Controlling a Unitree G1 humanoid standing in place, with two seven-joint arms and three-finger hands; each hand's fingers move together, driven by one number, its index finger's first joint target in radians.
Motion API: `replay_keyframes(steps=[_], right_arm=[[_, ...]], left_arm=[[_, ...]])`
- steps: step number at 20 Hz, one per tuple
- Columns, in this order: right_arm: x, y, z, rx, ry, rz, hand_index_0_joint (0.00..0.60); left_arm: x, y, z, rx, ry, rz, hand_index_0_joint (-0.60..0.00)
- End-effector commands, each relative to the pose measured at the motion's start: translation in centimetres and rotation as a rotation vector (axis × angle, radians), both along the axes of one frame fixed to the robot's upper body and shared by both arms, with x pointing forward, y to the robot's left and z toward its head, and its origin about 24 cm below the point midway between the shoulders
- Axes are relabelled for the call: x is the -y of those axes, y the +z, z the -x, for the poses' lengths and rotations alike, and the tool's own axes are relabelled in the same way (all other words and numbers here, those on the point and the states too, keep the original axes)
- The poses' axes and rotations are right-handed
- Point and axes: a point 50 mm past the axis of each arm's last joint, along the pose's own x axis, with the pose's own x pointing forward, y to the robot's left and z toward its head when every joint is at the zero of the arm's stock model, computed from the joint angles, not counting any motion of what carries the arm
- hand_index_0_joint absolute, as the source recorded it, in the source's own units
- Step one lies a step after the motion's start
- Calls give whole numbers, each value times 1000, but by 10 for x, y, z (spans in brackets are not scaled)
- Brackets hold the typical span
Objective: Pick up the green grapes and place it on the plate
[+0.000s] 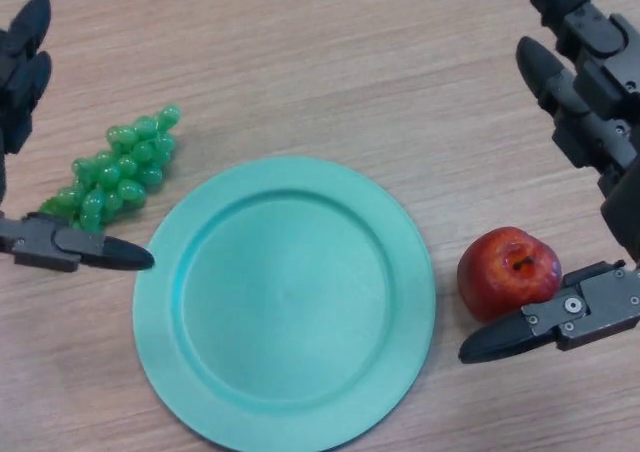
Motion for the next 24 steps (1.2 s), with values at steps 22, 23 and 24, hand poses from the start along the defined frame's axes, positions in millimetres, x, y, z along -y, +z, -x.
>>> replay_keyframes(steps=[22, 23, 24], right_arm=[[20, 28, 23, 249, -42, -58, 0], [21, 28, 24, 249, -45, -64, 0], [22, 28, 24, 250, -48, -67, 0]], left_arm=[[-13, -3, -60, 65, 189, -820, -450], [-14, -6, -60, 66, 198, -857, -550], [-18, -6, -58, 85, 227, -899, -600]])
